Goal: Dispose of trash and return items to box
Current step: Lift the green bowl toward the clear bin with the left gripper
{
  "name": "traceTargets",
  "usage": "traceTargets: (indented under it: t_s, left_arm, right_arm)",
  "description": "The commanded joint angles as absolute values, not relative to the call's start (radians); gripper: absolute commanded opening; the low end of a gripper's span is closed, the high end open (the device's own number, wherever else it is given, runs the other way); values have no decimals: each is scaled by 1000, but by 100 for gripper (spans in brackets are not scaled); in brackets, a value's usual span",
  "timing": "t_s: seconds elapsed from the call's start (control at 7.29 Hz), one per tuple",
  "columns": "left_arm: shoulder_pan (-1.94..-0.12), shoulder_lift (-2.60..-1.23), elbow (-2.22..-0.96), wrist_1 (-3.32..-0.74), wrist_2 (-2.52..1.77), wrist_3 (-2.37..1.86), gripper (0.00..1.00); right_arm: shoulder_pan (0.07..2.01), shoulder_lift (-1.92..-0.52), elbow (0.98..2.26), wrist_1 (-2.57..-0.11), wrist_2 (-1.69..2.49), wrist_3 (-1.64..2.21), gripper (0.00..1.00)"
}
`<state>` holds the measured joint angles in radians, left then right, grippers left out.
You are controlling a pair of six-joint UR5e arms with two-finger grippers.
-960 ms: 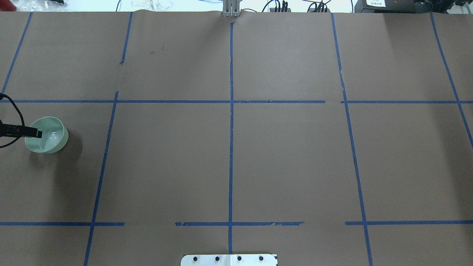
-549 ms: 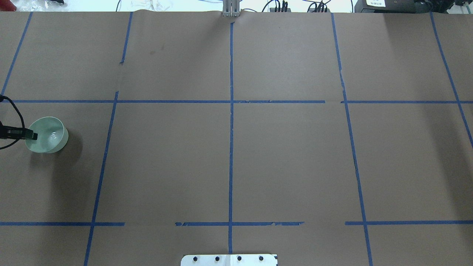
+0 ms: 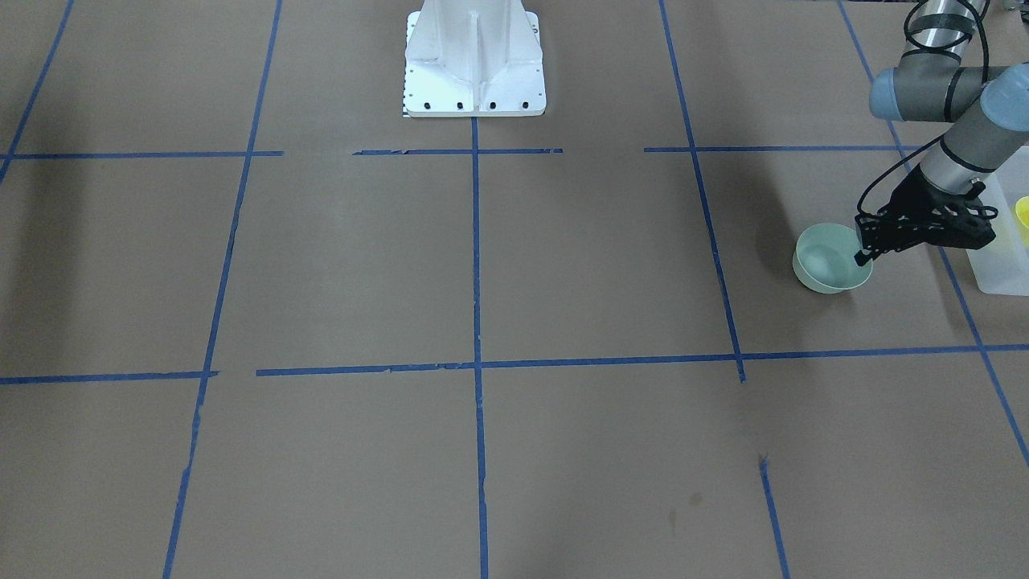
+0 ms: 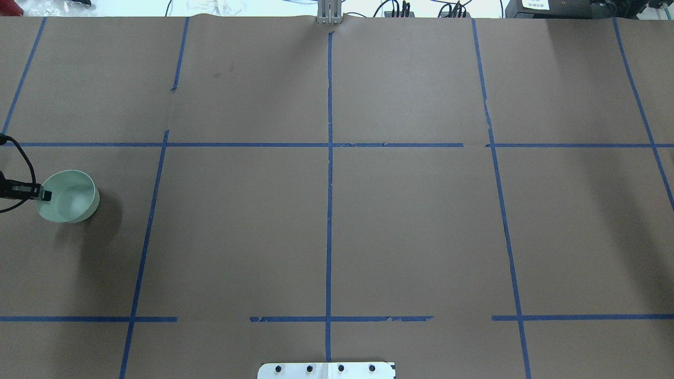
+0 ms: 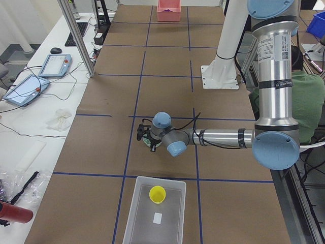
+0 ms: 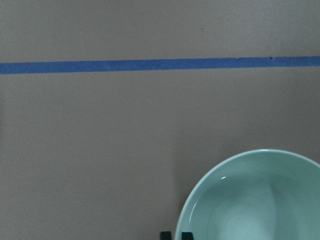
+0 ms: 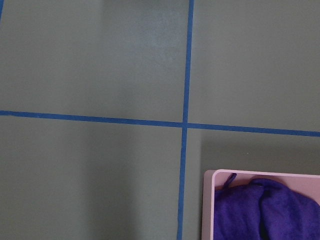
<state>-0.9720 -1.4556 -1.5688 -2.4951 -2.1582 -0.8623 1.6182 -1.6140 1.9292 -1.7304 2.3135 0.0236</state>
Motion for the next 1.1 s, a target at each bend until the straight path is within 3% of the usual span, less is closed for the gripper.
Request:
traceTargets:
  t_s: [0.0,0.41,0.96]
  left_arm:
    - [-1003,-1457,-1626,-2491,-2317,-861,0]
    - [-1055,-1459,-1641,-2484,-2398,-859,0]
    - [-1184,-1460,-1655,-2338,-2488,-657,0]
  right_arm:
    - [1516,-1595,1924,-1724,2301,127,100]
    - [1513,-1603,1843,-1679,2277,62,100]
    - [1534,-1608,1619,-1424,2360,17,100]
